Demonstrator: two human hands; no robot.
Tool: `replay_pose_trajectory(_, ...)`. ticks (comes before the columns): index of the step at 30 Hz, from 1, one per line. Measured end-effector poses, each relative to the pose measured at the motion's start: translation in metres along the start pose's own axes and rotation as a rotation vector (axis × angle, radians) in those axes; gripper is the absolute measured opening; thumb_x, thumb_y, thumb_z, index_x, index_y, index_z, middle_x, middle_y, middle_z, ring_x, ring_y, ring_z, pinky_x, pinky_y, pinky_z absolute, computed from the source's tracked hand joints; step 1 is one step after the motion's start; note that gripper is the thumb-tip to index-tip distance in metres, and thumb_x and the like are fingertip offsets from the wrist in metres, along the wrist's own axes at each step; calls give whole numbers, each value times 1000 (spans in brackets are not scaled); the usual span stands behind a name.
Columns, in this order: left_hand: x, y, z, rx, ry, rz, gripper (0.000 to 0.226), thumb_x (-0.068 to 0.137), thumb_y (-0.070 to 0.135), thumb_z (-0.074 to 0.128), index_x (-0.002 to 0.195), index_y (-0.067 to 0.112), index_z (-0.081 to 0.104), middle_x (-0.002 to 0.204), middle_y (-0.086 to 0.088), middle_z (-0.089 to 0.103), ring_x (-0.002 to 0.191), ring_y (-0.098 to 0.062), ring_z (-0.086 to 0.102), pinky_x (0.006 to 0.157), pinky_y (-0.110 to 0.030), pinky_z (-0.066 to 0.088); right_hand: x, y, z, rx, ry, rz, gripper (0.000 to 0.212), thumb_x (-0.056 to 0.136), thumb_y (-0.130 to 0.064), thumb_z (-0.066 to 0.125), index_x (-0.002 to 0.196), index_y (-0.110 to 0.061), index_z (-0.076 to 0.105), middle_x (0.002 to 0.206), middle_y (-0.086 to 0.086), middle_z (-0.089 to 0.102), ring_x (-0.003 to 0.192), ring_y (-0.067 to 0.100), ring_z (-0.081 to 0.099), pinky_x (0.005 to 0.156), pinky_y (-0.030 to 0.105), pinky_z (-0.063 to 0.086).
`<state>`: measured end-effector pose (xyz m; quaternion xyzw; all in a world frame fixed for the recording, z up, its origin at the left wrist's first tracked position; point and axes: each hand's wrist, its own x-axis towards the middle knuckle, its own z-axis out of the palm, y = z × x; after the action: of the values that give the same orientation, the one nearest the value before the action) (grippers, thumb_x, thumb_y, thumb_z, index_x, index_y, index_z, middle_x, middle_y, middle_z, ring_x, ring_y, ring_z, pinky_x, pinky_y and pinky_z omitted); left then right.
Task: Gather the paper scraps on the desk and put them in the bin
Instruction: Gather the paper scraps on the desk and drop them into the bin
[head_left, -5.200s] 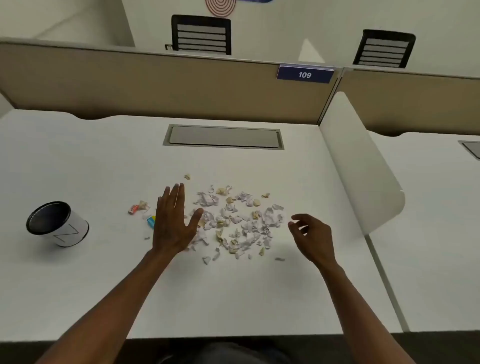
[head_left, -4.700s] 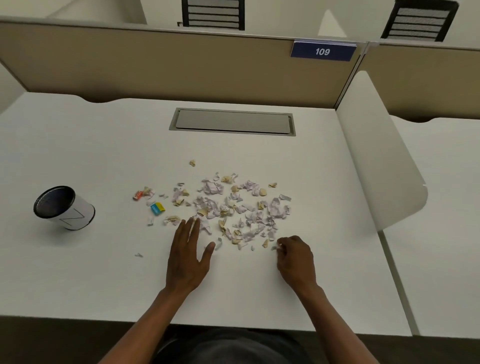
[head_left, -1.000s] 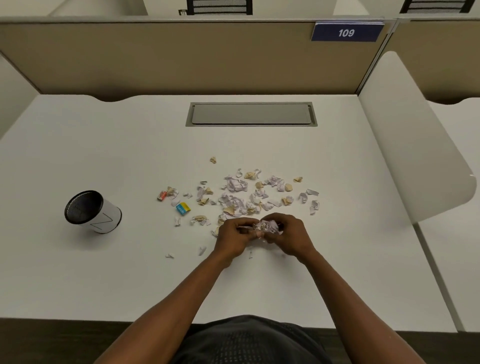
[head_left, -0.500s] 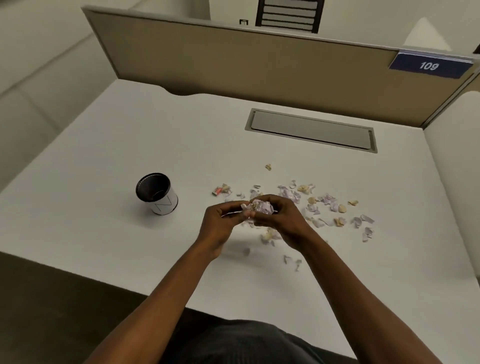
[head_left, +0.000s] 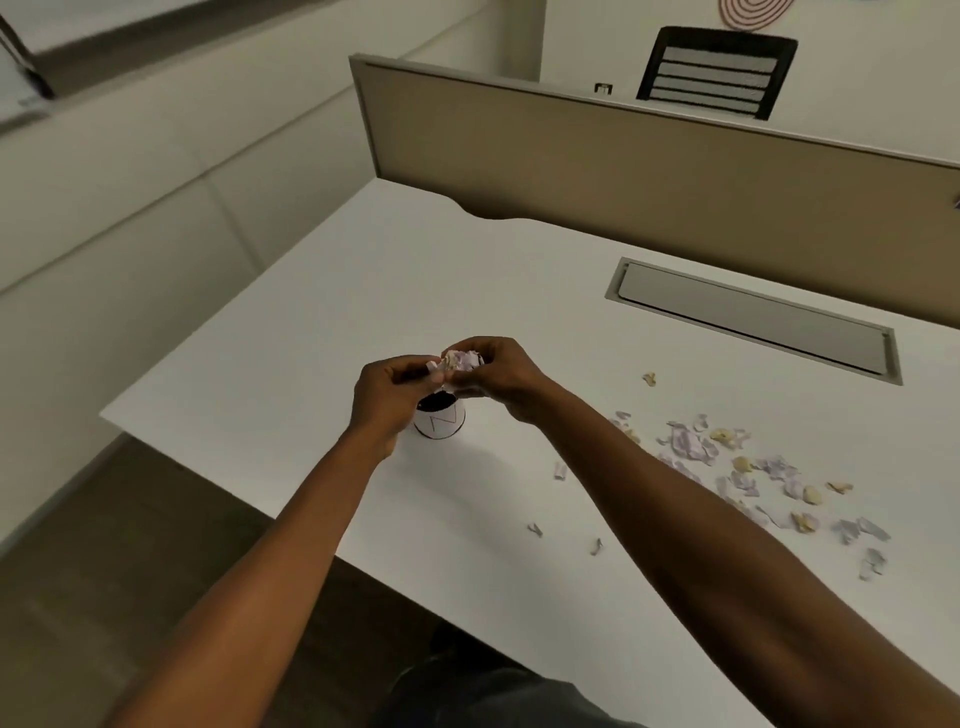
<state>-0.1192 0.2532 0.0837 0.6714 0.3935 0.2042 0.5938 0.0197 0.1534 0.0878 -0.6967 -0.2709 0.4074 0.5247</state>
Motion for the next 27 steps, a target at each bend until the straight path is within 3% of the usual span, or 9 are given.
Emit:
replay_pose_trajectory(3,12,-2,-7,140,64,-17,21,77,16,84,97,20,78,95,4,76,91,-12,70,85,-26,56,22,-6,15,-179,49,58,36,67,0,86,98,-14,74,105,14,71,91,29,73,78,40,64)
replay_pose_trajectory(6,19,-2,-8,288,91,-15,29,81,17,81,109,14,75,106,0,74,94,-15,66,74,-16,48,30,-14,26,-359,63,64,44,71,-3,82,111,-16,71,114,7,66,97,24,69,80,36,63)
replay_pose_trajectory(10,23,-3,-9,307,109,-28,35,87,14,72,122,12,69,123,-4,69,113,-20,63,84,-23,45,30,-20,34,-557,40,-16,45,85,-13,73,128,-16,64,133,6,57,117,23,57,91,32,56)
replay_pose_trajectory(12,21,-2,-9,323,103,-18,34,88,12,69,123,12,69,123,-5,69,110,-19,63,82,-24,44,30,-19,36,-607,20,-32,43,88,-16,68,131,-18,62,139,7,55,123,23,55,89,29,53)
replay_pose_trajectory(15,16,-2,-9,359,87,2,33,90,1,60,120,8,69,120,-11,69,96,-19,58,80,-26,43,30,-15,39,-601,7,-39,43,89,-12,64,132,-19,62,139,8,56,123,24,57,83,24,49)
replay_pose_trajectory(17,14,-3,-8,366,86,16,31,90,0,61,118,7,70,117,-12,70,94,-19,58,80,-26,43,28,-16,38,-606,11,-56,46,87,-4,61,131,-16,63,138,10,58,124,25,57,90,27,51)
replay_pose_trajectory(21,13,-6,-10,344,121,14,43,87,-3,58,127,10,65,128,-9,67,117,-24,63,91,-25,46,18,-22,31,-555,65,-94,47,83,5,57,127,-11,66,132,14,61,119,26,60,95,37,55)
replay_pose_trajectory(25,2,-9,2,327,150,111,40,88,-1,57,123,13,68,123,-4,70,113,-18,65,96,-27,53,1,-11,13,-376,178,-107,47,81,5,51,118,-16,71,120,10,69,102,20,70,82,36,61)
replay_pose_trajectory(27,-11,-12,17,320,146,198,35,88,2,60,118,16,71,116,4,71,103,-8,65,90,-12,50,-16,4,2,-271,236,-110,46,82,2,47,113,-19,72,111,5,72,96,14,72,80,38,63)
